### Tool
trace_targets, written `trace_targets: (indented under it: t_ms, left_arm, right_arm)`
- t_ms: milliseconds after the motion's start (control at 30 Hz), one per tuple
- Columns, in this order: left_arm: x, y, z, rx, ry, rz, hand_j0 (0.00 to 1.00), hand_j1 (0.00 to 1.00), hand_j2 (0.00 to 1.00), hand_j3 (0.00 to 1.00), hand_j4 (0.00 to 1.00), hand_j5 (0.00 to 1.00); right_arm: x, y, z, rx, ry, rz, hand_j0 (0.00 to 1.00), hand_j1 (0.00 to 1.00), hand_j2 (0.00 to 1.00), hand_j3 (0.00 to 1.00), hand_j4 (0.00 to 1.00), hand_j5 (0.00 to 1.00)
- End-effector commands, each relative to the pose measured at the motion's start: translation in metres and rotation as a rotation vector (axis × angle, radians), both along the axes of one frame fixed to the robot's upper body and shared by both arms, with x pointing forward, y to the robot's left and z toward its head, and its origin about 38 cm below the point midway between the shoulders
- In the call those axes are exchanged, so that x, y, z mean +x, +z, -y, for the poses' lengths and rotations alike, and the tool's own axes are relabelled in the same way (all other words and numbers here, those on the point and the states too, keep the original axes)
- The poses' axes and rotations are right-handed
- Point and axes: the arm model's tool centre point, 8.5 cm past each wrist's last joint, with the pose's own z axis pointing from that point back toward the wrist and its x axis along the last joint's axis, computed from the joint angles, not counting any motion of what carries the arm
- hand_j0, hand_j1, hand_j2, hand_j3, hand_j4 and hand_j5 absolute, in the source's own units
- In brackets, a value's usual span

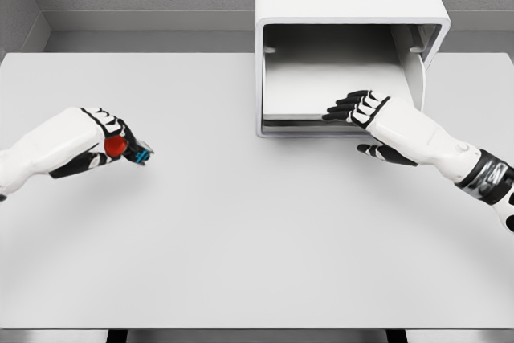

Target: Slide open multi-storey tabletop storage cabinets and put open load switch and slide close multi-storey tabletop storage cabinets

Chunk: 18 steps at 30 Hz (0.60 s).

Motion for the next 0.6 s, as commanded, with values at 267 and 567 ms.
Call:
trace_targets:
  t_ms: [267, 567]
  left_arm:
    - [0.006, 0.004, 0.013, -0.071, -0.009, 0.029, 0.46, 0.46, 0.46, 0.46, 0.46, 0.46]
    - [0.011, 0.014, 0.018, -0.091, -0.015, 0.061, 0.46, 0.46, 0.46, 0.46, 0.46, 0.46]
  right_arm:
    - [-0.006, 0.006, -0.002, 0.004, 0.017, 0.011, 0.78, 0.78, 0.78, 0.78, 0.78, 0.78]
    - [-0.012, 0.013, -0.003, -0.009, 0.036, 0.027, 0.79, 0.79, 0.79, 0.79, 0.79, 0.79]
